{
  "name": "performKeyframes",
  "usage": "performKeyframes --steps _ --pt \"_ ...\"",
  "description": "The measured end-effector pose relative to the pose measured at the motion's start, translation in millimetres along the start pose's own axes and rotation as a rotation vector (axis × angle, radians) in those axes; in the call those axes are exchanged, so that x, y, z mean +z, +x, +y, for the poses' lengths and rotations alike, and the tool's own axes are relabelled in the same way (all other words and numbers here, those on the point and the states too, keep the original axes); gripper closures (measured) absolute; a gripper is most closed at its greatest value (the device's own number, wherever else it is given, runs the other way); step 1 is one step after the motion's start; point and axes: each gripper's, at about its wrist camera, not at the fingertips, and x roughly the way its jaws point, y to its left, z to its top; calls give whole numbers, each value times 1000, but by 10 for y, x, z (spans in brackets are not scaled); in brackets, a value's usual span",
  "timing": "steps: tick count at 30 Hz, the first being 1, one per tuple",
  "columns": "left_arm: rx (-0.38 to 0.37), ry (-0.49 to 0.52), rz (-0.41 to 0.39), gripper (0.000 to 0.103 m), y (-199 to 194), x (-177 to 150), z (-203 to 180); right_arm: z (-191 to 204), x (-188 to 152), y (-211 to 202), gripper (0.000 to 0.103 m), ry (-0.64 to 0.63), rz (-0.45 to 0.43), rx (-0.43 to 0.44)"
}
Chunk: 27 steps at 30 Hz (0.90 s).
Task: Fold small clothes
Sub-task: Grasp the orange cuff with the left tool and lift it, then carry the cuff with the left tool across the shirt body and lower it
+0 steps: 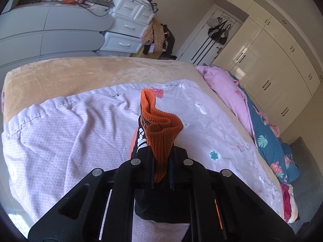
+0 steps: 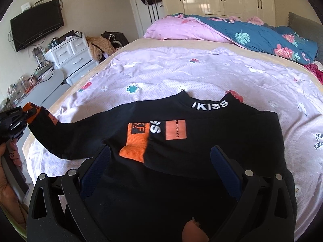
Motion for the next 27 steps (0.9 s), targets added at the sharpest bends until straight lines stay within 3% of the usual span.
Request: performKeyframes --steps 12,18,27 --pt "-169 209 -12 99 -67 -240 -855 -373 -12 -199 5 87 -33 -66" --pt "-266 273 36 99 12 -412 -1078 -617 -49 -275 4 142 -44 -84" --pt "-477 317 135 100 61 -628 -1334 -863 -116 -342 4 198 -47 -106"
